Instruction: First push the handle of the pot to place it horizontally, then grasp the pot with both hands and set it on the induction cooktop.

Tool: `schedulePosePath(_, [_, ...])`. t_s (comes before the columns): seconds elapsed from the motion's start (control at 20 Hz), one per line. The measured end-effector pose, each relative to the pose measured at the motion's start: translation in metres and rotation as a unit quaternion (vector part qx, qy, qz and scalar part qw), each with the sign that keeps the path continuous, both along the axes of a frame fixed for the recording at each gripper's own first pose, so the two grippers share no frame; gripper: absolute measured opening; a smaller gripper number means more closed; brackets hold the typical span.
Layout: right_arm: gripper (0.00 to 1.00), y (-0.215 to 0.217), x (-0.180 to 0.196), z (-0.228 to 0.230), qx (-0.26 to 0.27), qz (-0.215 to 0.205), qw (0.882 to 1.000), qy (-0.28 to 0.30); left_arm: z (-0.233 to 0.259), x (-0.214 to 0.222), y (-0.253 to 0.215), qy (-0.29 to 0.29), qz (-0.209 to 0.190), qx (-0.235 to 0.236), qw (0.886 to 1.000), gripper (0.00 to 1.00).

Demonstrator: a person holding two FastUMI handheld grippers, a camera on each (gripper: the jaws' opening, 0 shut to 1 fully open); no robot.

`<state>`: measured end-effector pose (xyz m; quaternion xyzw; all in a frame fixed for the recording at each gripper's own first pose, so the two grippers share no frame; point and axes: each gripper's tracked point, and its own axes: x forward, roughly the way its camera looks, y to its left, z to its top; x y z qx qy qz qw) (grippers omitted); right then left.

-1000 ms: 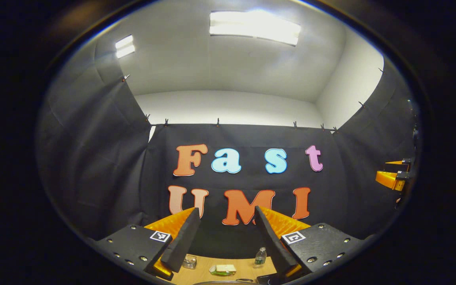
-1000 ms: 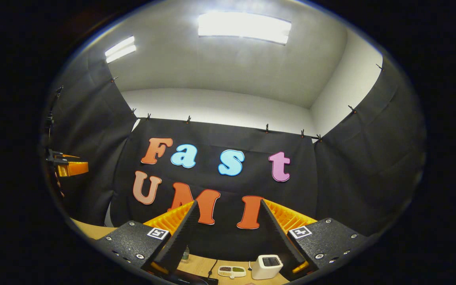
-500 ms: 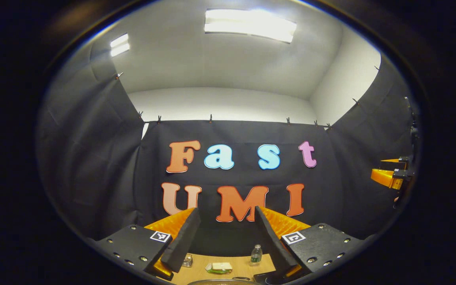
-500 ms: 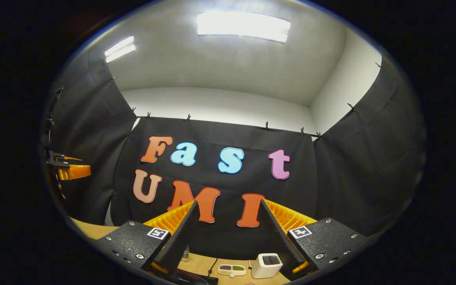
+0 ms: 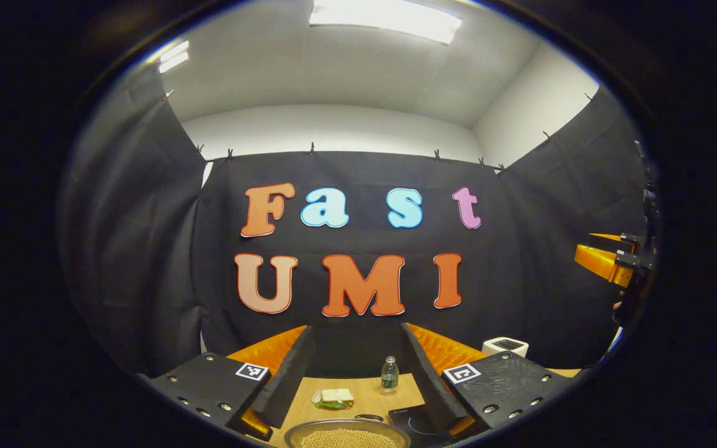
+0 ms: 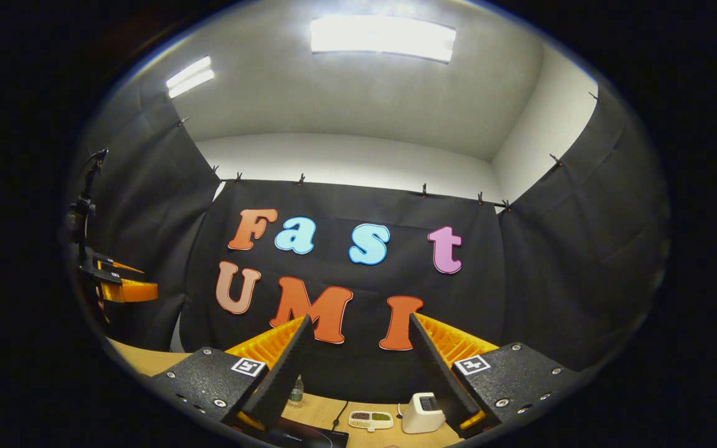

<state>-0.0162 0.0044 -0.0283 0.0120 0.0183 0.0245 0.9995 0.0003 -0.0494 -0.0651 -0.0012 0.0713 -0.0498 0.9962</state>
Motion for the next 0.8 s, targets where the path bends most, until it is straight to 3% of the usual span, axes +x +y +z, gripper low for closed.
schedulePosePath(0.2, [0.95,0.009,-0.001,-0.021,0.003,0.009,1.000,0.015,-0.032,-0.005,-0.014,0.036,-0.027,0.009,0.999,0.84])
schedulePosePath(0.25, [0.95,0.010,-0.003,-0.027,0.003,0.011,1.000,0.020,-0.040,-0.009,-0.019,0.046,-0.036,0.011,0.998,0.90])
schedulePosePath(0.35, [0.95,0.013,-0.003,-0.037,0.001,0.012,1.000,0.026,-0.060,-0.013,-0.024,0.065,-0.050,0.022,0.996,0.80])
schedulePosePath(0.45, [0.95,0.017,-0.004,-0.047,0.001,0.011,0.999,0.030,-0.083,-0.019,-0.026,0.084,-0.058,0.035,0.994,0.63])
schedulePosePath(0.5, [0.95,0.018,-0.004,-0.052,0.002,0.011,0.999,0.032,-0.095,-0.021,-0.025,0.094,-0.059,0.041,0.993,0.62])
schedulePosePath(0.55, [0.95,0.020,-0.005,-0.058,0.003,0.011,0.999,0.034,-0.110,-0.027,-0.029,0.111,-0.068,0.045,0.990,0.43])
schedulePosePath(0.65, [0.95,0.025,-0.007,-0.069,0.003,0.012,0.999,0.036,-0.138,-0.036,-0.033,0.145,-0.084,0.043,0.985,0.33])
schedulePosePath(0.7, [0.95,0.027,-0.007,-0.074,0.002,0.013,0.999,0.037,-0.152,-0.038,-0.028,0.160,-0.081,0.045,0.983,0.33])
schedulePosePath(0.75, [0.95,0.028,-0.009,-0.080,0.001,0.013,0.999,0.039,-0.169,-0.043,-0.024,0.179,-0.079,0.047,0.980,0.22])
schedulePosePath(0.8, [0.95,0.030,-0.010,-0.086,-0.001,0.014,0.999,0.041,-0.182,-0.048,-0.024,0.199,-0.082,0.040,0.976,0.04])
